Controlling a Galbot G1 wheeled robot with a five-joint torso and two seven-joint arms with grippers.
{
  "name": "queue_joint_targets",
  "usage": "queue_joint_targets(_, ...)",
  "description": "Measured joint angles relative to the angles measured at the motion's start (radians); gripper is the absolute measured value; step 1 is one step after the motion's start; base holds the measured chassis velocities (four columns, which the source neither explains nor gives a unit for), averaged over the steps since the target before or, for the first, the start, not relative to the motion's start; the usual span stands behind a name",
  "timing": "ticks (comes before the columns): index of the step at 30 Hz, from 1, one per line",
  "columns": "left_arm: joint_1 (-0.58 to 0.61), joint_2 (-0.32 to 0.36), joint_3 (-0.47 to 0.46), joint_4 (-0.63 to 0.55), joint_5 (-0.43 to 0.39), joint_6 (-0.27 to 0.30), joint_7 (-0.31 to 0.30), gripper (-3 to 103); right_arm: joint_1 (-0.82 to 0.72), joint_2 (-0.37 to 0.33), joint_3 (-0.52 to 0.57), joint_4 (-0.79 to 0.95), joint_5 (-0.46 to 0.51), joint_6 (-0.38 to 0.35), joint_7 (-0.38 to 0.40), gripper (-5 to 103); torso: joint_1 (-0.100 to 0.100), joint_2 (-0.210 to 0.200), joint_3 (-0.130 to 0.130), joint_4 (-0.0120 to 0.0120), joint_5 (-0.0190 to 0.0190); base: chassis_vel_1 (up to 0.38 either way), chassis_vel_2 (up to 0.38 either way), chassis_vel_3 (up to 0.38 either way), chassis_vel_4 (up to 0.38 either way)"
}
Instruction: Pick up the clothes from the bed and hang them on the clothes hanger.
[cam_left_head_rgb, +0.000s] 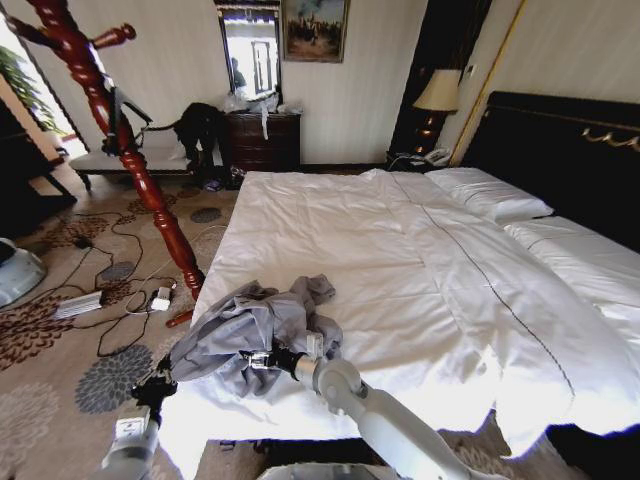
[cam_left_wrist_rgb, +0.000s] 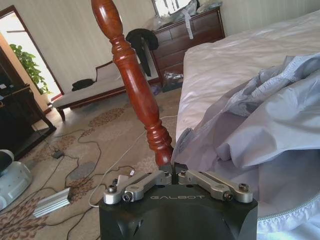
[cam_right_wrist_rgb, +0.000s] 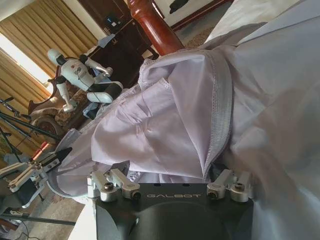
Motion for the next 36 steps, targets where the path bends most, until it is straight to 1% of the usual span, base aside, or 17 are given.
queue_joint_targets(1, 0.000, 0.000, 0.000, 0.000, 0.000, 0.000, 0.000, 0, 0.000, 0.000, 0.000, 0.000, 0.000, 0.000, 0.000, 84, 0.000, 0.000, 0.000, 0.0000, 0.0000, 0.000, 0.000, 0.000, 0.000)
queue_joint_targets(3, 0.000, 0.000, 0.000, 0.000, 0.000, 0.000, 0.000, 0, 0.001, -0.001, 0.000, -0.006, 0.000, 0.000, 0.001, 73, 0.000, 0.000, 0.000, 0.0000, 0.0000, 0.000, 0.000, 0.000, 0.000)
queue_joint_targets(4, -0.001, 0.000, 0.001, 0.000, 0.000, 0.000, 0.000, 0, 0.002, -0.001, 0.001, -0.009, 0.000, 0.001, 0.001, 73, 0.000, 0.000, 0.000, 0.0000, 0.0001, 0.000, 0.000, 0.000, 0.000)
queue_joint_targets(5, -0.001, 0.000, 0.002, 0.000, 0.000, 0.000, 0.000, 0, 0.003, -0.001, 0.001, -0.013, 0.000, 0.001, 0.001, 68, 0.000, 0.000, 0.000, 0.0000, 0.0000, 0.000, 0.000, 0.000, 0.000)
queue_joint_targets(6, -0.001, 0.000, 0.002, 0.000, 0.000, 0.000, 0.000, 0, 0.003, -0.001, 0.001, -0.013, 0.000, 0.001, 0.001, 68, 0.000, 0.000, 0.000, 0.0000, 0.0000, 0.000, 0.000, 0.000, 0.000)
queue_joint_targets(10, 0.001, 0.001, -0.001, -0.005, -0.001, 0.000, 0.000, 0, 0.010, -0.002, 0.000, -0.021, 0.001, 0.004, 0.000, 46, 0.000, 0.000, 0.000, 0.0000, 0.0001, 0.000, 0.000, 0.000, 0.000)
queue_joint_targets(12, 0.001, 0.001, -0.002, -0.005, -0.001, 0.000, 0.000, 0, 0.010, -0.004, 0.001, -0.021, 0.002, 0.005, 0.000, 46, 0.000, 0.000, 0.000, 0.0000, 0.0001, 0.000, 0.000, 0.000, 0.000)
queue_joint_targets(15, 0.000, 0.001, -0.001, -0.004, -0.002, -0.001, 0.000, 0, 0.011, -0.012, 0.004, -0.020, 0.008, 0.006, 0.000, 30, 0.000, 0.000, 0.000, 0.0000, 0.0001, 0.000, 0.000, 0.000, 0.000)
queue_joint_targets(16, 0.000, 0.001, -0.001, -0.004, -0.002, -0.001, 0.000, 0, 0.011, -0.012, 0.004, -0.020, 0.008, 0.006, 0.000, 30, 0.000, 0.000, 0.000, 0.0000, 0.0001, 0.000, 0.000, 0.000, 0.000)
queue_joint_targets(19, -0.004, 0.000, 0.006, -0.001, 0.000, -0.001, 0.000, 0, 0.011, -0.025, 0.008, -0.014, 0.012, 0.007, 0.003, 14, 0.000, 0.000, 0.000, 0.0000, 0.0001, 0.000, 0.000, 0.000, 0.000)
queue_joint_targets(21, -0.004, 0.000, 0.007, 0.000, 0.000, -0.001, 0.000, 0, 0.011, -0.029, 0.010, -0.012, 0.013, 0.007, 0.003, 14, 0.000, 0.000, 0.000, 0.0000, 0.0001, 0.000, 0.000, 0.000, 0.000)
queue_joint_targets(23, -0.004, 0.000, 0.007, 0.000, 0.000, -0.001, 0.000, 0, 0.010, -0.040, 0.014, -0.008, 0.015, 0.008, 0.005, 3, 0.000, 0.000, 0.000, 0.0000, 0.0001, 0.000, 0.000, 0.000, 0.000)
queue_joint_targets(24, -0.004, 0.000, 0.006, 0.000, 0.000, -0.001, 0.000, 0, 0.010, -0.045, 0.016, -0.005, 0.016, 0.008, 0.006, 2, 0.000, 0.000, 0.000, 0.0000, 0.0001, 0.000, 0.000, 0.000, 0.000)
queue_joint_targets(30, -0.006, 0.002, -0.002, -0.002, -0.002, -0.001, 0.000, 0, 0.006, -0.070, 0.039, 0.020, 0.017, 0.008, 0.009, 0, 0.000, 0.000, 0.000, 0.0002, 0.0003, 0.000, 0.000, 0.000, 0.000)
queue_joint_targets(32, -0.009, 0.006, -0.010, -0.004, -0.005, -0.001, 0.000, 0, -0.004, -0.102, 0.077, 0.045, 0.015, 0.009, 0.012, 0, 0.000, 0.000, 0.000, 0.0002, 0.0003, 0.000, 0.000, 0.000, 0.000)
queue_joint_targets(35, -0.014, 0.010, -0.019, -0.005, -0.012, -0.001, -0.001, 0, -0.034, -0.174, 0.178, 0.105, 0.008, 0.014, 0.016, 0, 0.000, 0.000, 0.000, -0.0002, 0.0003, 0.000, 0.000, 0.000, 0.000)
queue_joint_targets(36, -0.014, 0.010, -0.019, -0.005, -0.012, -0.001, -0.001, 0, -0.034, -0.174, 0.178, 0.105, 0.008, 0.014, 0.016, 0, 0.000, 0.000, 0.000, -0.0002, 0.0003, 0.000, 0.000, 0.000, 0.000)
